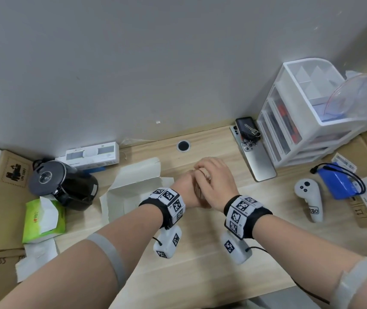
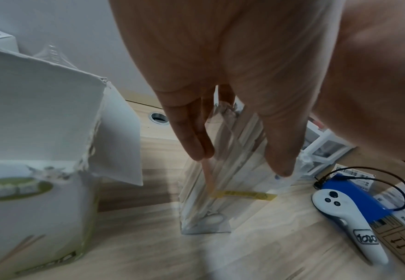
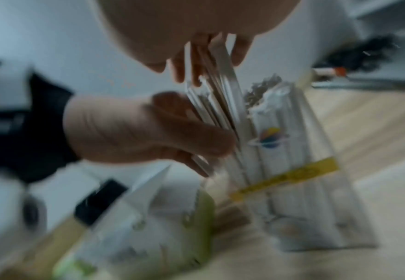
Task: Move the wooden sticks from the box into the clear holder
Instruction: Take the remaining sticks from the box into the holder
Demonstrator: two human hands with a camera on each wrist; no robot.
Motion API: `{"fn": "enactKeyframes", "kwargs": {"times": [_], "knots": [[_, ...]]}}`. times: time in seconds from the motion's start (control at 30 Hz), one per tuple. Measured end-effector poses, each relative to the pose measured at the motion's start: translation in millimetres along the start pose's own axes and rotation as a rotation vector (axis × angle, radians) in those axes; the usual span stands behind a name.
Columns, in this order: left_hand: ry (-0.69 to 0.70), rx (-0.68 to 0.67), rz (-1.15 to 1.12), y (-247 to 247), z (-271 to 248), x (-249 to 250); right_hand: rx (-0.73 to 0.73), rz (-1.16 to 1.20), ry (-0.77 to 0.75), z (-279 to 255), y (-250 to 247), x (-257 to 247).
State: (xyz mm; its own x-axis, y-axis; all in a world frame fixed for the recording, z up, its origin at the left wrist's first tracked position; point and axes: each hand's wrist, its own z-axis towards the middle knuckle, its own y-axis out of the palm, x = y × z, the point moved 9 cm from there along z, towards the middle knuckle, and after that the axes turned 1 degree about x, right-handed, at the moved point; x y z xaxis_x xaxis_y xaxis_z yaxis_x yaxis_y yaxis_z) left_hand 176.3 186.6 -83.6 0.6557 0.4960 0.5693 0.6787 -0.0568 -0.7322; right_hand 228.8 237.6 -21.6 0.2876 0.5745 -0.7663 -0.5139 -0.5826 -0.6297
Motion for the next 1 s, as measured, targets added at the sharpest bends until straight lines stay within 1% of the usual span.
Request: {"fn": "enactKeyframes", "kwargs": {"times": [0.03, 0.07, 0.1, 0.13, 0.2, 0.27, 0.37, 0.47, 0.53, 0.6, 0.63, 0.67, 0.73, 0.83, 0.9, 1.0], "knots": [[0.020, -0.027, 0.011, -0.3, -0.4, 5.3, -0.073, -0.168, -0.060, -2.6, 8.3, -2.9], [0.029, -0.045, 0.051, -1.2, -2.7, 7.8, -0.161, -0.286, -0.064, -5.2, 17.7, -0.3], [0.008, -0.044, 0.061, -1.9, -4.8, 3.9, -0.239, -0.373, -0.044, -8.4, 26.5, 6.2], [-0.021, -0.027, 0.015, -2.7, -6.6, -3.8, -0.301, -0.448, -0.022, -11.0, 34.3, 14.4], [-0.058, 0.012, -0.068, -4.0, -10.6, -18.4, -0.383, -0.576, -0.009, -17.8, 45.4, 28.0], [-0.082, 0.017, -0.096, -1.6, -9.8, -26.5, -0.411, -0.641, -0.020, -23.1, 51.0, 36.6], [-0.081, 0.020, -0.074, -1.7, -6.5, -23.7, -0.423, -0.623, -0.001, -24.2, 52.8, 40.0], [-0.093, 0.016, -0.052, -2.4, -3.7, -21.8, -0.414, -0.528, -0.010, -20.4, 47.8, 31.0], [-0.109, 0.015, -0.030, -4.3, -1.9, -21.5, -0.344, -0.403, -0.006, -14.8, 32.8, 23.4], [-0.118, 0.028, -0.020, -10.2, 1.7, -23.6, -0.259, -0.306, 0.028, -4.7, 11.5, 20.9], [-0.123, 0.038, -0.030, -14.6, 4.8, -25.7, -0.241, -0.276, 0.052, 1.5, 1.9, 23.4], [-0.127, 0.054, -0.041, -20.0, 8.4, -28.5, -0.252, -0.250, 0.078, 7.8, -5.3, 27.6], [-0.129, 0.072, -0.050, -32.1, 16.0, -30.8, -0.345, -0.241, 0.120, 18.4, -9.9, 39.2], [-0.134, 0.089, -0.081, -50.3, 33.9, -28.7, -0.478, -0.335, 0.104, 39.5, -5.3, 53.9], [-0.130, 0.094, -0.106, -62.9, 52.9, -26.7, -0.501, -0.324, 0.135, 59.5, -2.4, 63.0], [-0.155, 0.114, -0.118, -79.9, 81.7, -31.3, -0.475, -0.295, 0.151, 93.7, -0.6, 69.6]]}}
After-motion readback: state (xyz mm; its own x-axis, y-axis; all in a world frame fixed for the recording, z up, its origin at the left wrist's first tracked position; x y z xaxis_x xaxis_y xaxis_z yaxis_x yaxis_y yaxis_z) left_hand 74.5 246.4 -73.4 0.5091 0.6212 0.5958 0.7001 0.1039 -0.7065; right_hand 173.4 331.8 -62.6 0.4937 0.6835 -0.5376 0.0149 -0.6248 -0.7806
